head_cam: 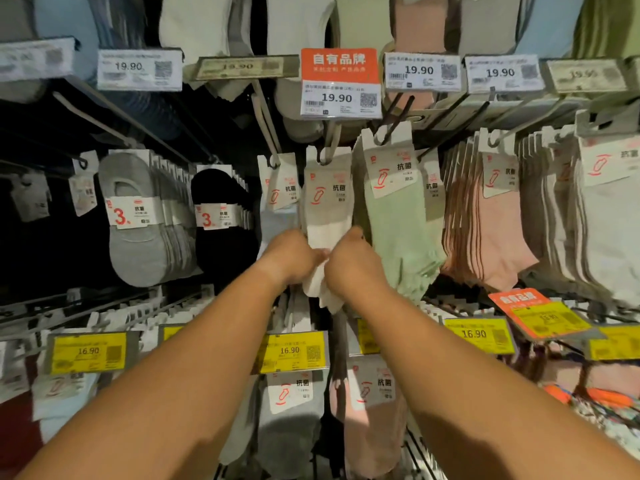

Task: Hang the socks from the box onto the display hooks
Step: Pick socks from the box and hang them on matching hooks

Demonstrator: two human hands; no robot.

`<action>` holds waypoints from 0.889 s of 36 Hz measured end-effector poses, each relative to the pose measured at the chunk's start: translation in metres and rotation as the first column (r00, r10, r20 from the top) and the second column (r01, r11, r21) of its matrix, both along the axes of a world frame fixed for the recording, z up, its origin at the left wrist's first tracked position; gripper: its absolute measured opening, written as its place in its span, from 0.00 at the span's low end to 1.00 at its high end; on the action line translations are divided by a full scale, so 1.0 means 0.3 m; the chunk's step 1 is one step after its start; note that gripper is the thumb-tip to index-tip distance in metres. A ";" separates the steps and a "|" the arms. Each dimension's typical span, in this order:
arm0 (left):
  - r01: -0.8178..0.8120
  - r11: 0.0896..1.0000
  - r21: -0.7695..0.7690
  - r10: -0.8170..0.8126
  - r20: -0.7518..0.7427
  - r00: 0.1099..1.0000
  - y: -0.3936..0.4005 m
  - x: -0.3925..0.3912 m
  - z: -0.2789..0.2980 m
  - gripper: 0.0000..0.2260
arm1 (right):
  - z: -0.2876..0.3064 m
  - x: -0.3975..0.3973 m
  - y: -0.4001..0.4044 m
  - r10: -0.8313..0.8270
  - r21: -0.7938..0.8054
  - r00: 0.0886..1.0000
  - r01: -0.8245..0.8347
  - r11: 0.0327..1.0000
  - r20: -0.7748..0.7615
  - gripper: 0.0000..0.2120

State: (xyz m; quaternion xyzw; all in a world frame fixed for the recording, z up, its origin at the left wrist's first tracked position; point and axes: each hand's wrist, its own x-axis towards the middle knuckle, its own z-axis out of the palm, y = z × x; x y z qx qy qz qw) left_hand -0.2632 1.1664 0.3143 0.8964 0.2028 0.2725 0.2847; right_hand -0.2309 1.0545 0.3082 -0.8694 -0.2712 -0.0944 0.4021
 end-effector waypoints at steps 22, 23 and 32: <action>0.016 0.791 0.611 0.014 -0.044 0.999 -0.300 -0.266 -0.001 0.14 | -0.122 -0.268 -0.264 -0.096 -0.203 0.934 0.174 0.964 0.343 0.11; 0.063 0.794 0.605 -0.039 -0.052 0.998 -0.353 -0.265 -0.011 0.14 | -0.131 -0.279 -0.319 -0.130 -0.197 0.930 0.206 0.958 0.343 0.10; 0.517 0.713 0.472 -0.455 -0.250 0.855 -0.972 -0.168 -0.216 0.16 | -0.306 -0.326 -1.089 -0.554 -0.326 0.820 0.568 0.756 0.145 0.11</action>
